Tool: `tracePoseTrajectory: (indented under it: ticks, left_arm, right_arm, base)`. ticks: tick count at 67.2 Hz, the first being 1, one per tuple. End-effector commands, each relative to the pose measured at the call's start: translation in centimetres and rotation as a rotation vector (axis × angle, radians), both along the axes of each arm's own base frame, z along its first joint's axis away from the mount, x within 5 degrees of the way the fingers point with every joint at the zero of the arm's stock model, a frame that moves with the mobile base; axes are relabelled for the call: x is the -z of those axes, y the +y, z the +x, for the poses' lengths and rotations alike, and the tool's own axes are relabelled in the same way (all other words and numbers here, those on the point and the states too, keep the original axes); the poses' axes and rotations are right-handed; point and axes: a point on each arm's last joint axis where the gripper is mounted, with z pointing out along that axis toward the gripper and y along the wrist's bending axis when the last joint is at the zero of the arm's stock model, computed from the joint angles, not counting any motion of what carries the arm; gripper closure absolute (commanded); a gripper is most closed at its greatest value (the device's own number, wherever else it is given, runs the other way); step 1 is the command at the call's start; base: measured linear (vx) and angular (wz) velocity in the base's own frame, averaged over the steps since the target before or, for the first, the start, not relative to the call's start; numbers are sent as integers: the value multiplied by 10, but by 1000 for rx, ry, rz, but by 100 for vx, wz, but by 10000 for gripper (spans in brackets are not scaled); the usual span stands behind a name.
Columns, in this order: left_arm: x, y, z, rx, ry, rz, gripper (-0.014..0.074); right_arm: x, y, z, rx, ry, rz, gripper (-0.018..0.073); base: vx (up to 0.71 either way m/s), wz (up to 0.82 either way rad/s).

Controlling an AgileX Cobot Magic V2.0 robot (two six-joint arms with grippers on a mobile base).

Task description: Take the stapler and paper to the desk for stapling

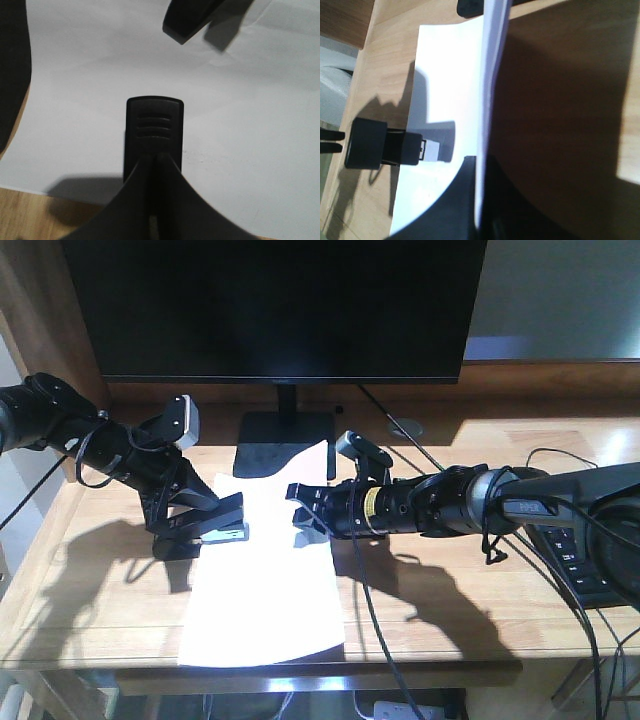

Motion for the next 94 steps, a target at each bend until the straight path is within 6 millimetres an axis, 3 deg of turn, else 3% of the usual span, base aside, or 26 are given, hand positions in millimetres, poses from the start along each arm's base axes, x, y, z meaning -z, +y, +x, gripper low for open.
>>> tracePoseTrajectory:
  ticks: [1,17,34,45,58,78,94]
  left_arm:
    - [-36,-5,0,-16,-66,-59,604]
    - [-36,-5,0,-16,-66,-59,604]
    - [-36,-5,0,-16,-66,-59,604]
    - [-36,-5,0,-16,-66,-59,604]
    - [-36,-5,0,-16,-66,-59,604]
    - [-36,-5,0,-16,-66,-59,604]
    - [-36,-5,0,-16,-66,-59,604]
  right_arm:
    - [-37,5,8,-10,-101,46,556]
    - [-34,1,11,29,-106,3,417]
    - [-34,1,10,3,-125,-15,79]
    - [-37,-3,11,-14,-170,-93,-41]
    - [-52,-13,13,-24,-278,-245,-49]
    - [-112,-27,9,-34,-523,-414,-23]
    - [-154,-55,-19,39,-673,-557,-23]
  base:
    - [0,0]
    - [0,0]
    - [0,0]
    - [0,0]
    - [0,0]
    - [0,0]
    - [0,0]
